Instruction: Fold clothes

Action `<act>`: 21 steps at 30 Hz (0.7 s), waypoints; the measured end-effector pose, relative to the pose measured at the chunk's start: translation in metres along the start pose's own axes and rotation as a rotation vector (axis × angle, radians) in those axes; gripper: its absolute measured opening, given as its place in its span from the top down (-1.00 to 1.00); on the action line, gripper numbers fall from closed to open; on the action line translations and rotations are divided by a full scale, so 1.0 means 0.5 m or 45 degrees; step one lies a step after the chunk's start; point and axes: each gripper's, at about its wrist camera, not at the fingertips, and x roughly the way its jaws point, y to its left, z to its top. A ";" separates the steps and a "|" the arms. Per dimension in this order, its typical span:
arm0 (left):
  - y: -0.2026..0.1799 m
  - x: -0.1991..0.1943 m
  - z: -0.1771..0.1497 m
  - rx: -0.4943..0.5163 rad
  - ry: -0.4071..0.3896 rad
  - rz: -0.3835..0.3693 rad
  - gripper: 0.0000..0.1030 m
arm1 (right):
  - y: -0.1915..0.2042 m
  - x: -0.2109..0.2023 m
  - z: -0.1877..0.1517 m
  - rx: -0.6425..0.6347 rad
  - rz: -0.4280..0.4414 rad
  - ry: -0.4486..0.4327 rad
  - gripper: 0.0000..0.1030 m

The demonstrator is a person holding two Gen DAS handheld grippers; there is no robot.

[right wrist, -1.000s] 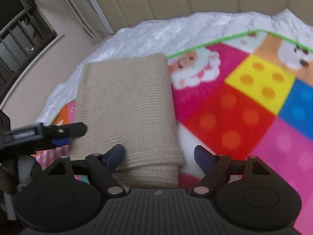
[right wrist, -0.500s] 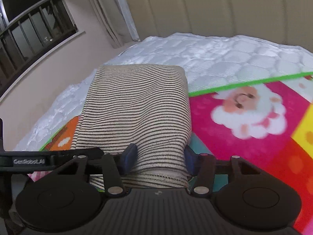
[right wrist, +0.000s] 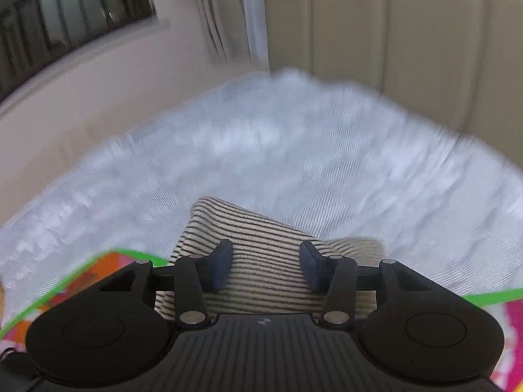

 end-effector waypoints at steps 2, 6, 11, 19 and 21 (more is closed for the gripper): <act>0.003 -0.001 0.001 -0.004 -0.004 -0.011 -0.25 | -0.006 -0.005 -0.004 0.025 0.010 -0.021 0.08; 0.016 0.002 0.003 -0.042 0.003 -0.043 -0.26 | -0.034 -0.072 -0.023 0.111 0.028 -0.087 -0.01; 0.009 0.009 0.005 0.013 0.004 -0.029 -0.30 | -0.065 -0.176 -0.143 0.178 -0.005 -0.135 -0.67; 0.009 0.013 0.005 0.001 0.012 -0.023 -0.31 | -0.118 -0.204 -0.267 0.476 0.146 -0.078 -0.08; 0.011 0.009 0.006 -0.003 0.009 -0.027 -0.31 | -0.107 -0.227 -0.244 0.397 0.100 -0.144 -0.03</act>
